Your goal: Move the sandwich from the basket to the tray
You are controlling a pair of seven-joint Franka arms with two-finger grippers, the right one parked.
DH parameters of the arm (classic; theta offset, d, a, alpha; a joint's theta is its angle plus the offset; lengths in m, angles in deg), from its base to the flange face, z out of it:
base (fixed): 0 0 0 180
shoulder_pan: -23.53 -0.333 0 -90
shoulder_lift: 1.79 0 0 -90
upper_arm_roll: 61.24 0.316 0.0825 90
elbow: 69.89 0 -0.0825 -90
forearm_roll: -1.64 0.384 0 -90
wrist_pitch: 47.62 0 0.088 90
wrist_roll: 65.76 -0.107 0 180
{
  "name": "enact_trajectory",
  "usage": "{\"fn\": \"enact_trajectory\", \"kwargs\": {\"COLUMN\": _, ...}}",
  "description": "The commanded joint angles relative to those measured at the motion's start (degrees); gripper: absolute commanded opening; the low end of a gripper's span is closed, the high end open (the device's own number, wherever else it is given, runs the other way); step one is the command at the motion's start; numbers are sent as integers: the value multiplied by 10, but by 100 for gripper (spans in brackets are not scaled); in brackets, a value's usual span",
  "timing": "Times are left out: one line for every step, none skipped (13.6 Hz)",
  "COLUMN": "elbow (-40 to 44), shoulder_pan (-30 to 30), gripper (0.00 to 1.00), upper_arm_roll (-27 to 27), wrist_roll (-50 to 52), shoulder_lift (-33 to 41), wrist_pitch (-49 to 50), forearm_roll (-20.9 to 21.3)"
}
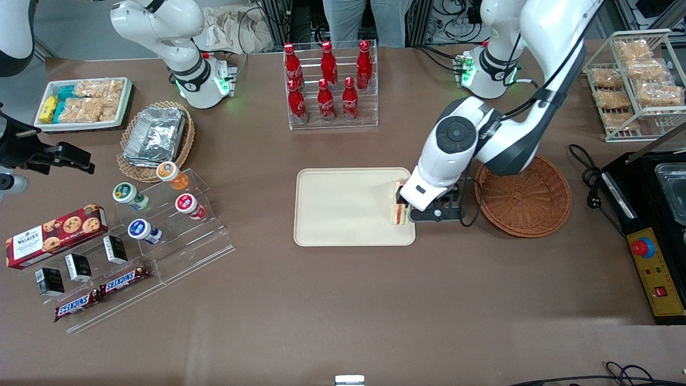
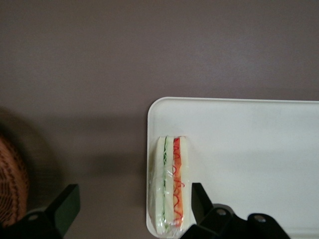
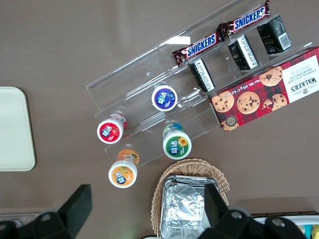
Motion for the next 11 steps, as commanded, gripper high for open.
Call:
{"fn": "enact_trajectory", "kwargs": {"elbow": 26, "shoulder_pan": -37, "gripper": 99, "upper_arm_roll": -4, "wrist_roll": -60, "shoulder_lift": 34, "wrist_pitch": 52, "forearm_roll": -48}}
{"fn": "enact_trajectory", "kwargs": {"elbow": 33, "shoulder_pan": -49, "gripper": 99, "upper_arm_roll": -4, "wrist_roll": -75, "shoulder_lift": 46, "wrist_pitch": 61, "forearm_roll": -68}}
{"fn": "enact_trajectory", "kwargs": {"elbow": 44, "shoulder_pan": -61, "gripper": 99, "upper_arm_roll": -4, "wrist_roll": -90, "shoulder_lift": 53, "wrist_pitch": 73, "forearm_roll": -79}}
{"fn": "enact_trajectory", "kwargs": {"elbow": 60, "shoulder_pan": -69, "gripper": 99, "upper_arm_roll": -4, "wrist_roll": -96, "shoulder_lift": 53, "wrist_pitch": 95, "forearm_roll": -81}}
{"fn": "enact_trajectory", "kwargs": {"elbow": 83, "shoulder_pan": -73, "gripper": 99, "upper_arm_roll": -3, "wrist_roll": -97, "shoulder_lift": 53, "wrist_pitch": 124, "forearm_roll": -81}}
{"fn": "enact_trajectory", "kwargs": {"elbow": 104, "shoulder_pan": -79, "gripper": 99, "upper_arm_roll": -2, "wrist_roll": -98, "shoulder_lift": 53, "wrist_pitch": 150, "forearm_roll": -81}}
{"fn": "enact_trajectory", "kwargs": {"elbow": 119, "shoulder_pan": -91, "gripper": 99, "upper_arm_roll": -3, "wrist_roll": -98, "shoulder_lift": 53, "wrist_pitch": 168, "forearm_roll": -81}}
{"fn": "enact_trajectory", "kwargs": {"elbow": 126, "shoulder_pan": -96, "gripper": 99, "upper_arm_roll": -3, "wrist_roll": -98, "shoulder_lift": 53, "wrist_pitch": 177, "forearm_roll": -82}}
{"fn": "enact_trajectory", "kwargs": {"elbow": 131, "shoulder_pan": -97, "gripper": 99, "upper_arm_roll": -3, "wrist_roll": -98, "shoulder_lift": 54, "wrist_pitch": 183, "forearm_roll": -82}}
{"fn": "enact_trajectory", "kwargs": {"elbow": 136, "shoulder_pan": -97, "gripper": 99, "upper_arm_roll": -2, "wrist_roll": -98, "shoulder_lift": 57, "wrist_pitch": 189, "forearm_roll": -82}}
{"fn": "enact_trajectory", "kwargs": {"elbow": 137, "shoulder_pan": -97, "gripper": 99, "upper_arm_roll": 0, "wrist_roll": -98, "shoulder_lift": 58, "wrist_pitch": 193, "forearm_roll": -82}}
